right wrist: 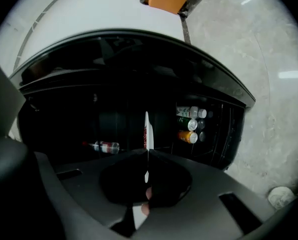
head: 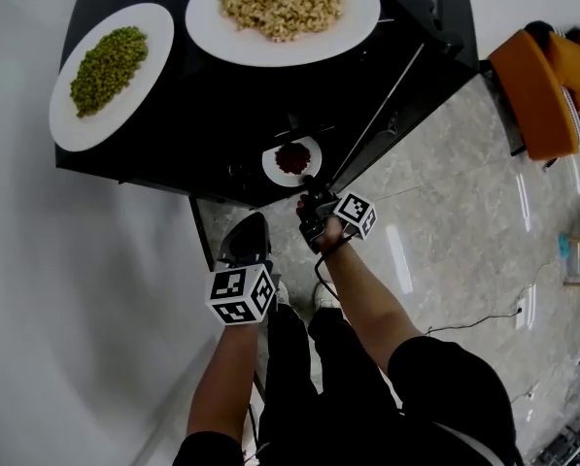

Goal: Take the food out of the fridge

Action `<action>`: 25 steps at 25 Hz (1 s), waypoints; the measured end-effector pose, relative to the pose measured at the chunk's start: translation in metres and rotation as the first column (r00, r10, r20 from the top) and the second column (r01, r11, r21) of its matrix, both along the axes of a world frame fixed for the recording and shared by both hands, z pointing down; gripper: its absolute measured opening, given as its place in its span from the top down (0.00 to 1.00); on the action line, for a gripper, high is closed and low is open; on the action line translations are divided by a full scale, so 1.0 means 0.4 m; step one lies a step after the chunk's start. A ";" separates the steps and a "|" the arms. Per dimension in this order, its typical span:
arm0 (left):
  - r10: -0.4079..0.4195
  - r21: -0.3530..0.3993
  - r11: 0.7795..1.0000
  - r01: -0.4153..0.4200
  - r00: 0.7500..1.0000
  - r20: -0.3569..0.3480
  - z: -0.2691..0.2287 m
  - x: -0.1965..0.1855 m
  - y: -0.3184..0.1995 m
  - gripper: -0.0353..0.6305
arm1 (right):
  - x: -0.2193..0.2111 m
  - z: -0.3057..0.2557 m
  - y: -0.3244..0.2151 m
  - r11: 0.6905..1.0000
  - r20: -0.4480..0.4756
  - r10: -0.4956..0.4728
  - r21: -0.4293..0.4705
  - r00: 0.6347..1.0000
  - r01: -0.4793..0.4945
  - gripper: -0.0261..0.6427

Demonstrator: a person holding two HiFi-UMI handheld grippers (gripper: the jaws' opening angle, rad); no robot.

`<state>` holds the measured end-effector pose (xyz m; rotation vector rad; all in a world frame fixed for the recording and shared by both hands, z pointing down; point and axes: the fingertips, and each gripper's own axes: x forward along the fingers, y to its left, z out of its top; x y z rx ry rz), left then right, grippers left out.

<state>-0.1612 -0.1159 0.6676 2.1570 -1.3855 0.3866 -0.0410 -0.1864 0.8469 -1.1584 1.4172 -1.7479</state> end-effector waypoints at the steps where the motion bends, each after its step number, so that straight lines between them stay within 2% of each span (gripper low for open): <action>1: -0.008 0.007 1.000 0.008 1.000 0.008 -0.016 0.002 0.005 0.95 | 0.007 -0.035 0.026 1.000 -0.006 -0.010 0.008 1.000 0.010 0.95; 4: -0.020 0.042 0.999 0.018 0.998 0.057 -0.086 -0.001 0.027 0.95 | 0.025 -0.161 0.120 0.999 -0.010 -0.025 0.025 1.000 0.025 0.95; 9: -0.044 0.073 0.996 0.041 0.998 0.042 -0.236 -0.014 0.057 0.95 | 0.040 -0.369 0.279 0.999 0.020 -0.025 0.022 0.999 0.025 0.95; 13: -0.032 0.122 0.992 0.025 0.998 0.052 -0.386 -0.026 0.086 0.95 | 0.060 -0.577 0.368 0.998 0.038 -0.024 0.062 0.999 0.022 0.95; 18: -0.001 0.155 0.988 -0.004 1.000 0.030 -0.543 -0.032 0.145 0.95 | 0.075 -0.799 0.413 0.995 0.011 -0.038 0.093 0.999 0.037 0.95; 21: 0.048 0.206 0.977 -0.058 0.997 0.056 -0.617 -0.016 0.179 0.95 | 0.073 -0.891 0.429 0.994 -0.020 -0.048 0.094 0.999 0.050 0.95; 25: 0.082 0.245 0.965 -0.091 0.996 0.047 -0.681 -0.014 0.182 0.95 | 0.083 -0.968 0.434 0.992 0.020 -0.008 0.127 1.000 0.005 0.95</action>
